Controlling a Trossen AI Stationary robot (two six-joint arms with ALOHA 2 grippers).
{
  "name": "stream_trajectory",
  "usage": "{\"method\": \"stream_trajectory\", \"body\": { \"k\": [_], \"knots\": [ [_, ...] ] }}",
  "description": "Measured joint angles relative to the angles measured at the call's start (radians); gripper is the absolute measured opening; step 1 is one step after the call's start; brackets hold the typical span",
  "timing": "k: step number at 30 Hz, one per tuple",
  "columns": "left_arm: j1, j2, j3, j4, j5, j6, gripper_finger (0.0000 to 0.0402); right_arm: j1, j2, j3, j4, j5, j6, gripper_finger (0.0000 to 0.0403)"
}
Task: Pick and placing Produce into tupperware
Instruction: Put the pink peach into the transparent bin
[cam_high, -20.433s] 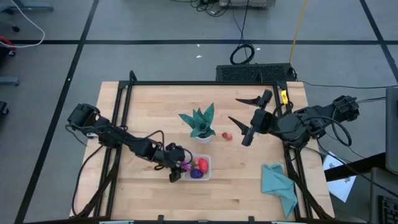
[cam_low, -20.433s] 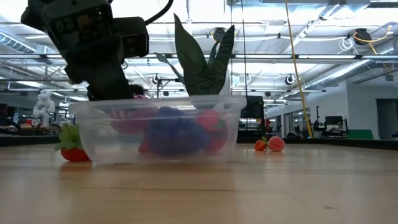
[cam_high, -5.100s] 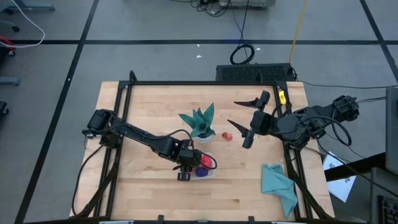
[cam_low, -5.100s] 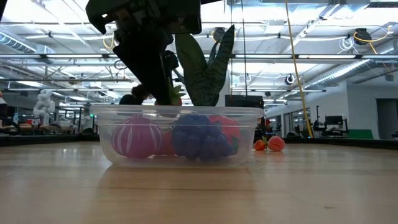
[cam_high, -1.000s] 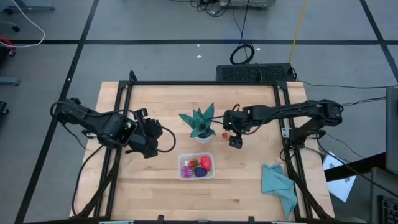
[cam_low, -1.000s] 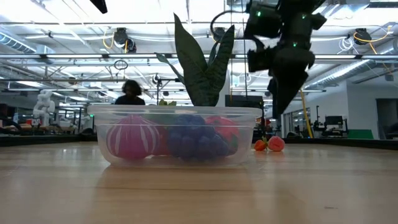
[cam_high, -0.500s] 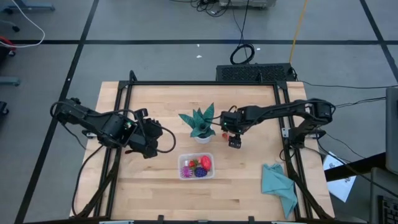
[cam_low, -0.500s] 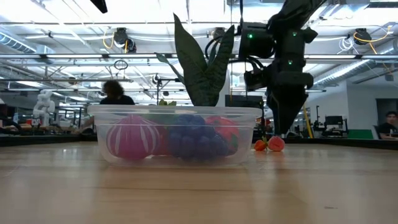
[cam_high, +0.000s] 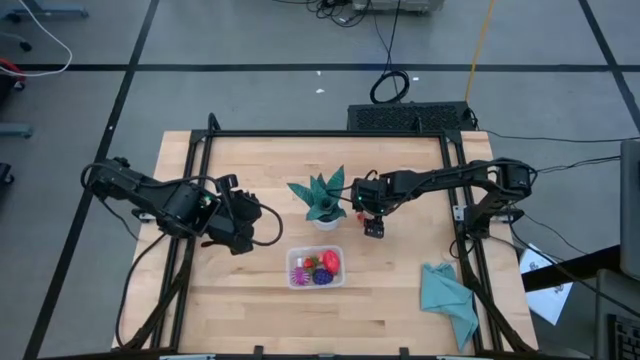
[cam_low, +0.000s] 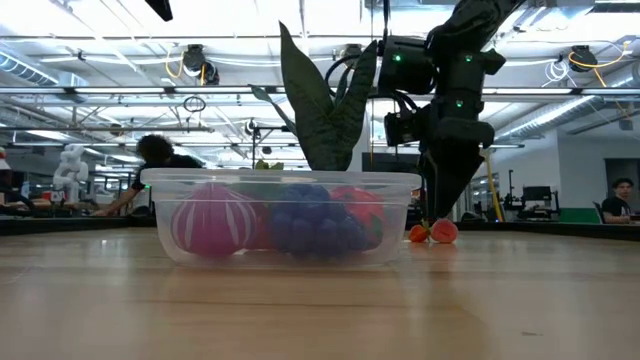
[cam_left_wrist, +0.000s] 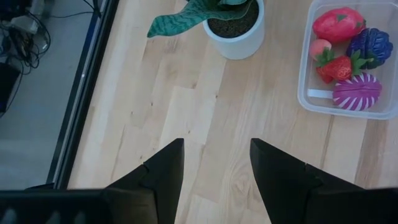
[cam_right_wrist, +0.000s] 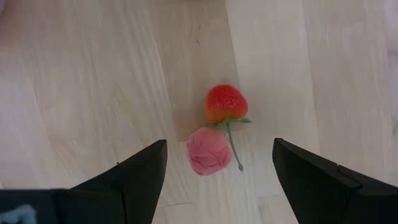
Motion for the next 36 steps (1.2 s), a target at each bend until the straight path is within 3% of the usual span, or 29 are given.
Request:
{"method": "stream_trajectory", "body": {
  "k": [36],
  "knots": [
    [0.0, 0.0, 0.0, 0.0, 0.01, -0.001, 0.0186, 0.0, 0.0, -0.02, 0.008, 0.004, 0.004, 0.0281]
  ]
}}
